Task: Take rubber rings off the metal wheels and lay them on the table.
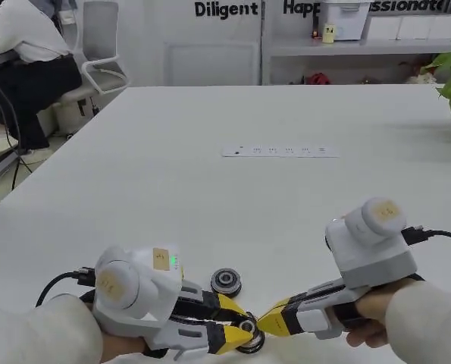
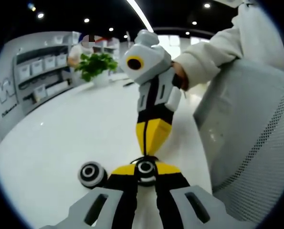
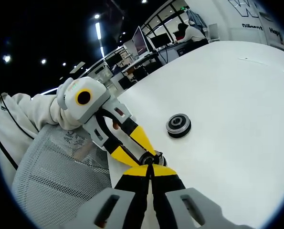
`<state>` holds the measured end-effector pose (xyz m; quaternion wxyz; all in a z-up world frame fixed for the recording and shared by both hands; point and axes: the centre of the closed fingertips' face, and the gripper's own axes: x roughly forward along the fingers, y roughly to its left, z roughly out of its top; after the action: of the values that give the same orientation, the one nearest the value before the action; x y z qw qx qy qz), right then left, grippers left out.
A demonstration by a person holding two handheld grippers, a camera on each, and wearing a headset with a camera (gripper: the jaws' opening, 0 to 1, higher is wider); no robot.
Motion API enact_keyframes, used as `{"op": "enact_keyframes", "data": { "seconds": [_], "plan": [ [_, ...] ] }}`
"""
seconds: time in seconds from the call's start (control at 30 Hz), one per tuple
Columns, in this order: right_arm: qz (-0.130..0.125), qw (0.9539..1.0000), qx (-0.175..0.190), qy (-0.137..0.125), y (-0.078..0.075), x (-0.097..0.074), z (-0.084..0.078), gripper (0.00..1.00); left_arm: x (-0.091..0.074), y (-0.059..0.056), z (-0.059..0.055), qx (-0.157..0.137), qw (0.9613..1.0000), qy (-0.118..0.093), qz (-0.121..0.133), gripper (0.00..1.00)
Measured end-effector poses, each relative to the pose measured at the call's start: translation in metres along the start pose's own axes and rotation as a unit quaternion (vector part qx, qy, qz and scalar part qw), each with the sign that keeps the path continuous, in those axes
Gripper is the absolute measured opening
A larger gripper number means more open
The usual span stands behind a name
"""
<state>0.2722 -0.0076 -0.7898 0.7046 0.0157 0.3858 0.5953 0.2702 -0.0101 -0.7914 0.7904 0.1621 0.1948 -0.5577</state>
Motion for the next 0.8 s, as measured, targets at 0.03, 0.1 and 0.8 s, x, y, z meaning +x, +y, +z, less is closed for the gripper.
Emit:
{"op": "enact_keyframes", "data": {
  "seconds": [0.03, 0.1, 0.8],
  "plan": [
    [0.0, 1.0, 0.0, 0.0, 0.0, 0.0, -0.0001, 0.0, 0.0, -0.0001, 0.0, 0.0, 1.0, 0.0, 0.0, 0.14],
    [0.0, 1.0, 0.001, 0.0, -0.0001, 0.0, 0.0, 0.0, -0.0003, 0.0009, -0.001, 0.0, 1.0, 0.0, 0.0, 0.14],
    [0.004, 0.9998, 0.016, -0.007, 0.0027, -0.0034, 0.0019, 0.0, 0.0022, 0.0009, 0.0, -0.003, 1.0, 0.003, 0.002, 0.14]
  ]
}}
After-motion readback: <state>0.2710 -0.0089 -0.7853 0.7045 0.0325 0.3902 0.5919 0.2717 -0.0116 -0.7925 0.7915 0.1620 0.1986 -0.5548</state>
